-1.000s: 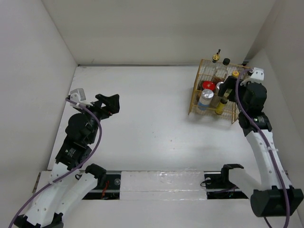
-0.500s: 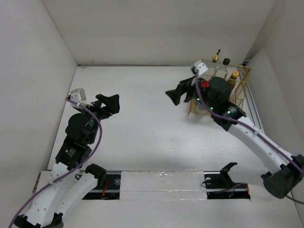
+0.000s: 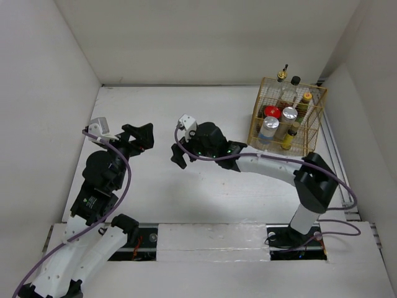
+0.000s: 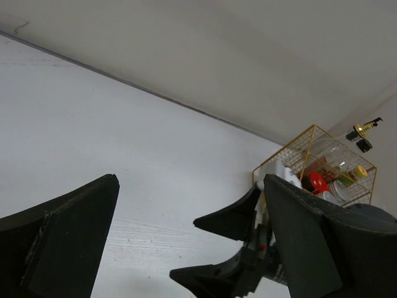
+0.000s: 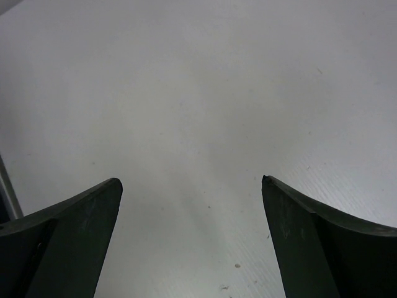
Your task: Organize the condiment bottles
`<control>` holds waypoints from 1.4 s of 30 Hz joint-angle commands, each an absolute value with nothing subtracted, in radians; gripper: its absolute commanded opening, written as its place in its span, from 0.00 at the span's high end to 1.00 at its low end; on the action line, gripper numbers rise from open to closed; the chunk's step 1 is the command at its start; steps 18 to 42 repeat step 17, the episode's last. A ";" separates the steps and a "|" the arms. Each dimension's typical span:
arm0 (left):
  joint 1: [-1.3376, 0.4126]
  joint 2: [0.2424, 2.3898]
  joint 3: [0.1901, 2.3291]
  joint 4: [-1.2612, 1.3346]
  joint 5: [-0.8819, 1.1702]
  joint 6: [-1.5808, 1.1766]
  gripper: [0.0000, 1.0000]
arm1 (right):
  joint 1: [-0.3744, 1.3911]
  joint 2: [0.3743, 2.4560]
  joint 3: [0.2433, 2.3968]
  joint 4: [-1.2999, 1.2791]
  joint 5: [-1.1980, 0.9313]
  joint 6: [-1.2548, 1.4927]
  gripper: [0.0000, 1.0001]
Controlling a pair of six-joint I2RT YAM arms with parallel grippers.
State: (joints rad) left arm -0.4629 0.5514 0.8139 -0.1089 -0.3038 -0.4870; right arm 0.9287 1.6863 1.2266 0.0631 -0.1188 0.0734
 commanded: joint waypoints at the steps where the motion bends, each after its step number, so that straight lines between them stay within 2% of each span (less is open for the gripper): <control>1: -0.463 0.554 0.838 -0.069 -0.313 -0.472 0.01 | 0.930 1.739 1.227 0.186 -0.115 0.100 0.00; 6: -0.463 0.554 0.838 -0.069 -0.313 -0.463 0.01 | 0.939 1.812 1.227 0.209 -0.115 0.110 0.00; 42: -0.463 0.563 0.838 -0.069 -0.295 -0.463 0.01 | 0.939 1.802 1.227 0.209 -0.081 0.101 0.00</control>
